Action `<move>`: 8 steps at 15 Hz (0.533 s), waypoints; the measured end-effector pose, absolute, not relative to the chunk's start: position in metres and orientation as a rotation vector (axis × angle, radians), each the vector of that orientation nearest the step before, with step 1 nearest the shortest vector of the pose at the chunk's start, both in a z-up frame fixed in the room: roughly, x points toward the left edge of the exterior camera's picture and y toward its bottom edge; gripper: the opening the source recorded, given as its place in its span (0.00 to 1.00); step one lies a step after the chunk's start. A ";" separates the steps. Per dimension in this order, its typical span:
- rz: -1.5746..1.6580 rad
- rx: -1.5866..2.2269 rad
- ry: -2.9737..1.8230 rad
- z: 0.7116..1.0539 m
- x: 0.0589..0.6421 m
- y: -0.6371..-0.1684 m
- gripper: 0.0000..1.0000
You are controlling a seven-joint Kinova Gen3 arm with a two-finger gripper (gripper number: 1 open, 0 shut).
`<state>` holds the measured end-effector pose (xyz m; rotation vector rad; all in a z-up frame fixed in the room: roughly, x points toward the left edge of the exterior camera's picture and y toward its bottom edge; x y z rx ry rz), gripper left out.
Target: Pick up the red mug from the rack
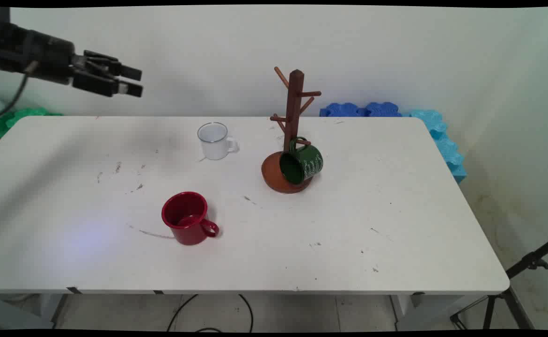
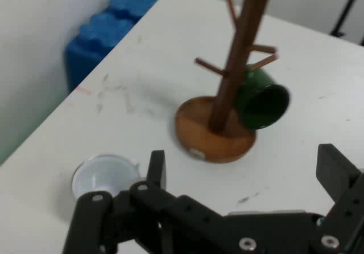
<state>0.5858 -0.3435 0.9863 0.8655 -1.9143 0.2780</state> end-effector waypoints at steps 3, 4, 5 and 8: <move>0.283 0.983 -1.912 0.973 0.563 -0.340 1.00; 0.276 0.992 -1.909 0.969 0.554 -0.338 1.00; 0.258 0.995 -1.898 0.963 0.535 -0.335 1.00; 0.209 1.004 -1.887 0.946 0.492 -0.331 1.00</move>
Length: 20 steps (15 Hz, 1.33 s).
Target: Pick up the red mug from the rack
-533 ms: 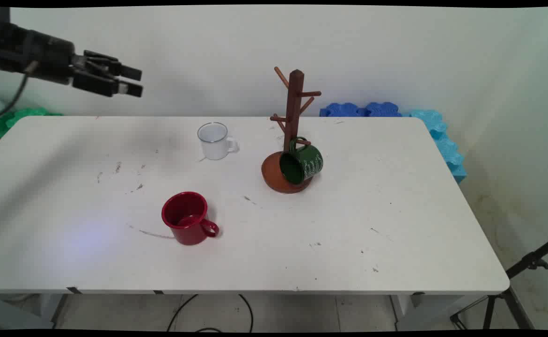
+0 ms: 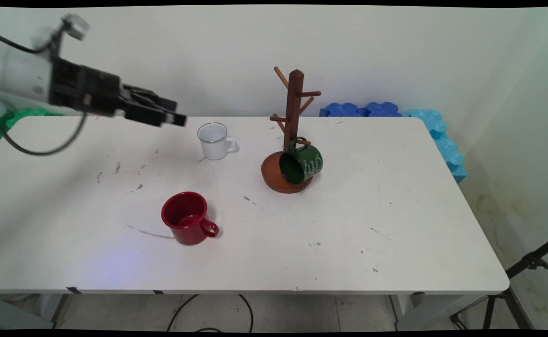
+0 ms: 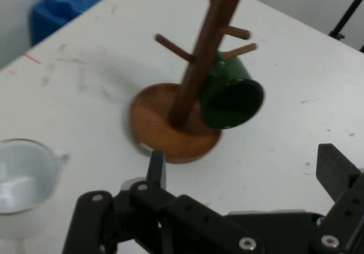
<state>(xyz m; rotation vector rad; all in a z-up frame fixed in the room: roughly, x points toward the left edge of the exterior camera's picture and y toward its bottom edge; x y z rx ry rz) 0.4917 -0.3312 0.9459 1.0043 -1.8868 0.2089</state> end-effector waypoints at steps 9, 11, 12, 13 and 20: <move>0.087 1.025 -1.872 0.911 0.395 -0.326 1.00; 0.068 1.042 -1.874 0.903 0.377 -0.324 1.00; 0.061 1.053 -1.875 0.899 0.368 -0.324 1.00; 0.057 1.065 -1.875 0.895 0.360 -0.325 1.00; 0.058 1.201 -1.822 0.860 0.313 -0.330 1.00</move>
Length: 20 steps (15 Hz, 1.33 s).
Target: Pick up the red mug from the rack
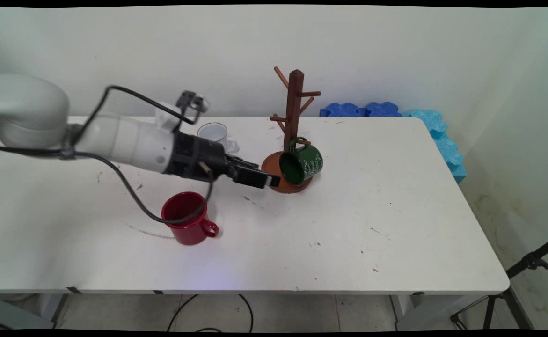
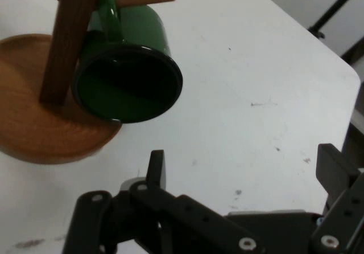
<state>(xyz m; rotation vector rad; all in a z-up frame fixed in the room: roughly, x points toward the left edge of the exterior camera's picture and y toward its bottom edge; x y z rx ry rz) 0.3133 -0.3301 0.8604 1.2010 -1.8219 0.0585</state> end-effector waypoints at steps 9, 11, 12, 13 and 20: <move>0.113 1.273 -1.706 0.828 0.276 -0.331 1.00; 0.128 1.276 -1.689 0.824 0.272 -0.331 1.00; 0.133 1.278 -1.683 0.823 0.270 -0.331 1.00; 0.139 1.280 -1.677 0.821 0.268 -0.331 1.00; 0.182 1.310 -1.653 0.805 0.260 -0.333 1.00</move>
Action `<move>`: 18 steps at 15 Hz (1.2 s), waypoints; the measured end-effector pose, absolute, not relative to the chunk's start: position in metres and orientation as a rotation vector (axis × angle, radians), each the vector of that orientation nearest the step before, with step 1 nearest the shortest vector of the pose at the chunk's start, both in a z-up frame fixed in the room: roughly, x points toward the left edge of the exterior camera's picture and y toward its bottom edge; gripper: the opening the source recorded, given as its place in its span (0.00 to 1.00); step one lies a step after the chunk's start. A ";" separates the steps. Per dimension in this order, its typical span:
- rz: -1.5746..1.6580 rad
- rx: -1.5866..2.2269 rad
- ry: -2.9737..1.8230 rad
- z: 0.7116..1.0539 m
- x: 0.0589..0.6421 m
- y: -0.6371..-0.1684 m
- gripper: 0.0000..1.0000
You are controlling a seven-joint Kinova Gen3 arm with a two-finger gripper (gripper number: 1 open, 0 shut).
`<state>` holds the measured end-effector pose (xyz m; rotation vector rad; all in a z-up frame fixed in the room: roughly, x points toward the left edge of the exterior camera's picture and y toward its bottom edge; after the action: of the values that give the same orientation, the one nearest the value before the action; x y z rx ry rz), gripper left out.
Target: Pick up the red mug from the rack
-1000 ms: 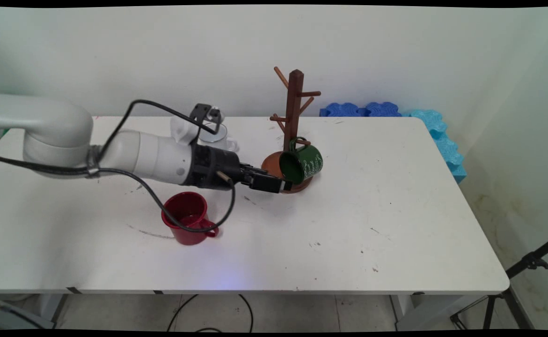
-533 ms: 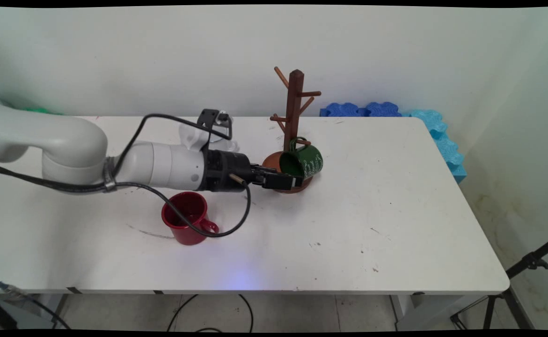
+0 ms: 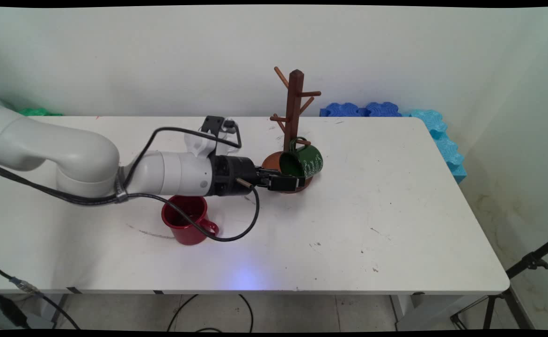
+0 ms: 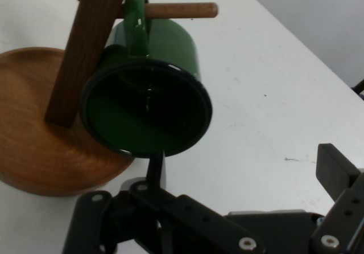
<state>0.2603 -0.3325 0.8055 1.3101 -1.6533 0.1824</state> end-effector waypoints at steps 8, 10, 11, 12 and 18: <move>0.219 1.320 -1.621 0.785 0.242 -0.348 1.00; 0.226 1.314 -1.614 0.780 0.235 -0.355 1.00; 0.230 1.313 -1.612 0.777 0.233 -0.358 1.00; 0.235 1.310 -1.610 0.775 0.230 -0.362 1.00; 0.262 1.296 -1.605 0.762 0.221 -0.378 1.00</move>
<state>0.2213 -0.3779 0.7624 1.2960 -1.6051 0.2623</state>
